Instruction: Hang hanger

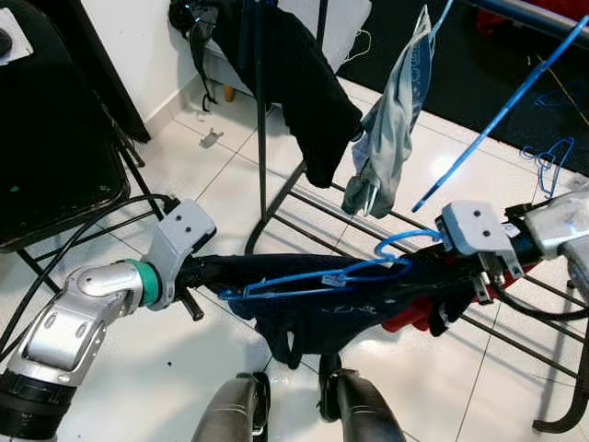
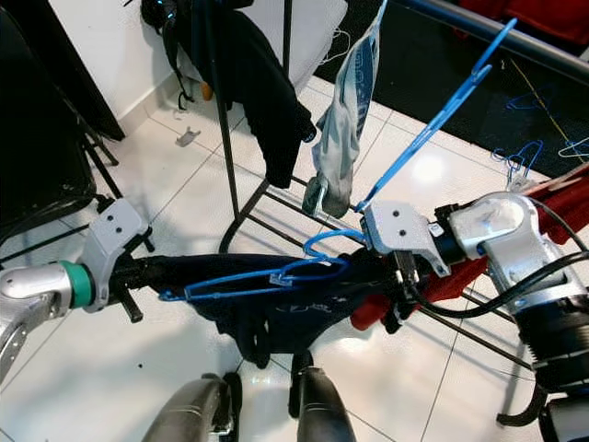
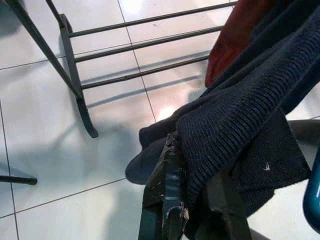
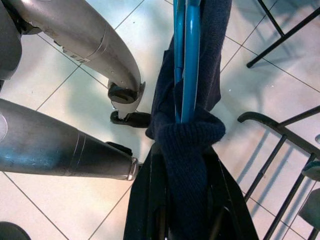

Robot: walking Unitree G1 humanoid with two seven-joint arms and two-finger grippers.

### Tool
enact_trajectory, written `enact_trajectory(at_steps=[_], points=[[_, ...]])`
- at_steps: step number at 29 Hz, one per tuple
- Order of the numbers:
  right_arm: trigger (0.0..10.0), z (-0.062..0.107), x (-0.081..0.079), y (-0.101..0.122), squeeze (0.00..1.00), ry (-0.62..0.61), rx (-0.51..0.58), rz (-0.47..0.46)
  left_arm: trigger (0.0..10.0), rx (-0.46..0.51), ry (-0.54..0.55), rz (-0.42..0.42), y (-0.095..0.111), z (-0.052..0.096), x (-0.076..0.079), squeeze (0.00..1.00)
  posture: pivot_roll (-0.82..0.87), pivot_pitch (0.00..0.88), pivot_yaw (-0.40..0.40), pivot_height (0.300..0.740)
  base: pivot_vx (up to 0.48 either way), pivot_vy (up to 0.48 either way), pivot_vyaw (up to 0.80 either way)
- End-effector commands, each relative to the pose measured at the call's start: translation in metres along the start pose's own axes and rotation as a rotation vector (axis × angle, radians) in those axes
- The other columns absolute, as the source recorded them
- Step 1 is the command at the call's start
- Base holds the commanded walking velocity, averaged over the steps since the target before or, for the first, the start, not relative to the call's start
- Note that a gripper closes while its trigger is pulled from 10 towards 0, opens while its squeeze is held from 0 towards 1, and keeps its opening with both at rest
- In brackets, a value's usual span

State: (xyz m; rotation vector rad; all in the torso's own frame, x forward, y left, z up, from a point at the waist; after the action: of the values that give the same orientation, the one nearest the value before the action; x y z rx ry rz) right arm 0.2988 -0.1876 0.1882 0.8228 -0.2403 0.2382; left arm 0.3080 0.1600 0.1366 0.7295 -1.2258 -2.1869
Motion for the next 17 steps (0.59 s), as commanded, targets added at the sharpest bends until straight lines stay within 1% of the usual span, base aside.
enact_trajectory(at_steps=[1, 6, 8, 13, 17], points=[[0.0, 0.01, -0.004, -0.013, 0.0, 0.002, -0.074, -0.031, 10.0, -0.063, 0.049, 0.007, -0.013, 0.009, -0.011, 0.0, -0.06, 0.196, 0.097, 0.74, 0.0, 0.0, 0.0], [0.0, 0.009, 0.001, -0.012, 0.0, -0.029, -0.058, -0.029, 10.0, -0.054, 0.027, 0.007, -0.01, 0.013, -0.007, 0.0, -0.06, 0.201, 0.096, 0.74, 0.0, 0.0, 0.0], [0.0, 0.009, 0.006, -0.01, 0.0, -0.064, -0.045, -0.022, 10.0, -0.055, 0.016, 0.01, -0.011, 0.015, -0.003, 0.0, -0.06, 0.201, 0.096, 0.74, 0.0, 0.0, 0.0], [0.0, 0.01, 0.008, -0.01, 0.0, -0.074, -0.046, -0.021, 10.0, -0.056, 0.011, 0.014, -0.012, 0.015, -0.002, 0.0, -0.06, 0.205, 0.096, 0.74, 0.0, 0.0, 0.0], [0.0, 0.011, 0.005, -0.014, 0.0, -0.062, -0.068, -0.027, 10.0, -0.05, 0.003, 0.013, -0.01, 0.014, -0.001, 0.0, -0.06, 0.206, 0.096, 0.74, 0.0, 0.0, 0.0]])
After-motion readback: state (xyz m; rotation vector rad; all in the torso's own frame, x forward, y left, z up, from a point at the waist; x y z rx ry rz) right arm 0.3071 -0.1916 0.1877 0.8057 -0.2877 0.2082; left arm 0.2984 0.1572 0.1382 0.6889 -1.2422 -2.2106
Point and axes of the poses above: a point about 5 cm out from each wrist's last joint towards the gripper, its own z axis pointing back from the gripper into the wrist, its own y axis along the axis of the wrist's last joint, x = y × z, the point moved 4 cm from there along -z, pointing out of the wrist towards the gripper, and after that the axes turned 1 degree about -z, right-handed, at the moved point
